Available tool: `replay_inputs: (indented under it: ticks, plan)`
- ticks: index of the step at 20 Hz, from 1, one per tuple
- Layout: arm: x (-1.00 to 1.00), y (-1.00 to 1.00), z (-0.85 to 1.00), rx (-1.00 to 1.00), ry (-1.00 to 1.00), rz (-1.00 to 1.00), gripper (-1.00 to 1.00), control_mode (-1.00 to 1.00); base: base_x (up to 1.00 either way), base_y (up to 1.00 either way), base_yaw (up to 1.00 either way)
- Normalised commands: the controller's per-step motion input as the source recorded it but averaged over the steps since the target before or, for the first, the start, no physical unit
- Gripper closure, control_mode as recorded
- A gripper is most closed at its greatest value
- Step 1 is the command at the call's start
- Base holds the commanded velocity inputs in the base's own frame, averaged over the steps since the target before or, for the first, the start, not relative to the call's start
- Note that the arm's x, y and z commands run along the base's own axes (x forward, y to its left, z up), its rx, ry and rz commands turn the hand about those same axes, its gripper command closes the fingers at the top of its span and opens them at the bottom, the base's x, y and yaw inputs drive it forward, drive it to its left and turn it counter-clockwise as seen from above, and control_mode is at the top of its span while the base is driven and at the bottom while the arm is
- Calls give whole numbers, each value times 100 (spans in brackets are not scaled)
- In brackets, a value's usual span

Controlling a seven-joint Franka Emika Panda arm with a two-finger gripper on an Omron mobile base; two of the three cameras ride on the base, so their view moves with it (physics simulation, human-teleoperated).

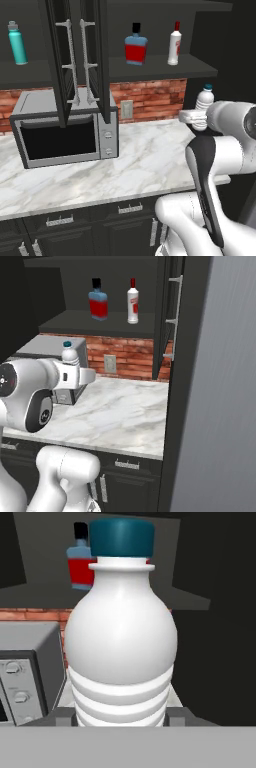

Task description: Sort all alcoholic drinks to one cabinet, and non-alcoholic drinks to the other.

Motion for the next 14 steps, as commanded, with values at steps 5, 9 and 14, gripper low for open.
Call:
replay_inputs:
  ticks: [5, 9, 14]
  plan:
    - [-10, 0, 0, -2, 4, 0, 100, -100, 0, 0, 0]
    - [-4, 0, 0, -2, 5, 0, 100, 100, -7, 1, 0]
    - [0, 0, 0, 0, 0, 0, 100, 100, -38, 1, 4]
